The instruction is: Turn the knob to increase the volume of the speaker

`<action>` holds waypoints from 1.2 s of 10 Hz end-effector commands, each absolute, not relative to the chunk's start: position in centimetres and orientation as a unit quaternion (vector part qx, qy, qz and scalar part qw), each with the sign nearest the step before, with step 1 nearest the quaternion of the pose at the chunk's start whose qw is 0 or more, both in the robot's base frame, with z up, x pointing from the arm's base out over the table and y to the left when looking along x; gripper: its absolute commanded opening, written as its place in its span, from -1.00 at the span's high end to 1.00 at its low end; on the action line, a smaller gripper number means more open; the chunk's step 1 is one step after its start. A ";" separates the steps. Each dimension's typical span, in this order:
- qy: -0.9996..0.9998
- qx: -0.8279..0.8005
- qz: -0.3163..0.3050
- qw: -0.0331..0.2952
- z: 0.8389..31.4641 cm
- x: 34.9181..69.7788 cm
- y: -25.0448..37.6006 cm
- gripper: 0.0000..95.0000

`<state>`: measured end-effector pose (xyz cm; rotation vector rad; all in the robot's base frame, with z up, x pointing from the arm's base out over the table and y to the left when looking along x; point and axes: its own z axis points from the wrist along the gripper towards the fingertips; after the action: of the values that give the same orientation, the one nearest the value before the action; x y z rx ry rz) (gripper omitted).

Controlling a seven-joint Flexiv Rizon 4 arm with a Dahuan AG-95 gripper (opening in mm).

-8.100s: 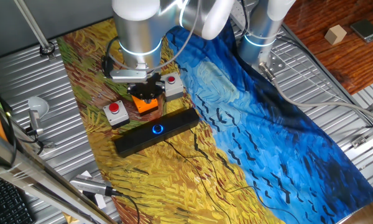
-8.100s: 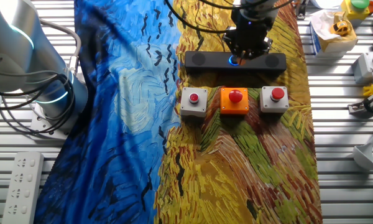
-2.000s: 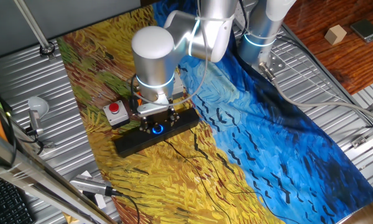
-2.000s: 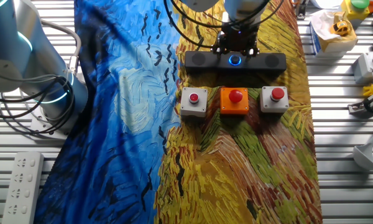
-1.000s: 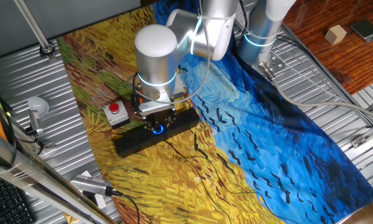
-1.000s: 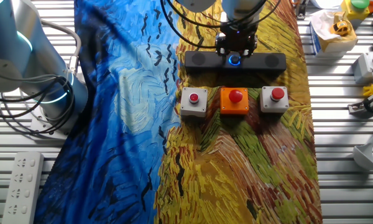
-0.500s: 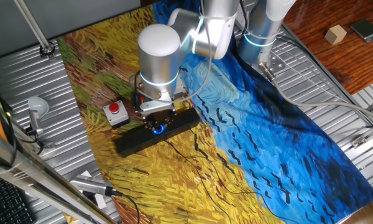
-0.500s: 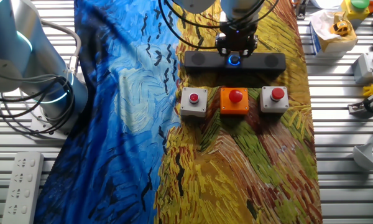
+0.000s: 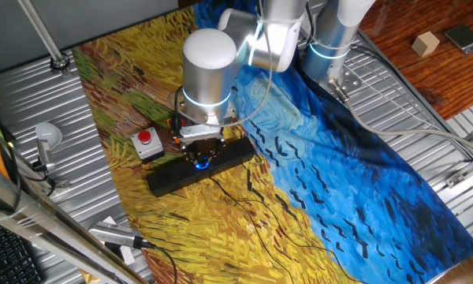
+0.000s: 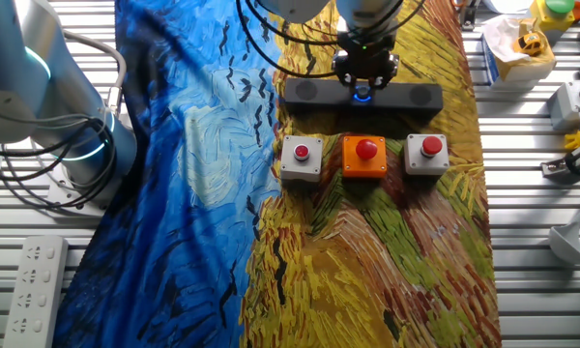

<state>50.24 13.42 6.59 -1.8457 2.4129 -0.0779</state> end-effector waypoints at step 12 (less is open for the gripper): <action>0.997 -0.060 -0.003 0.053 6.3 50.3 13.4 1.00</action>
<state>50.29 13.54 6.53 -0.4488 3.0076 -0.0208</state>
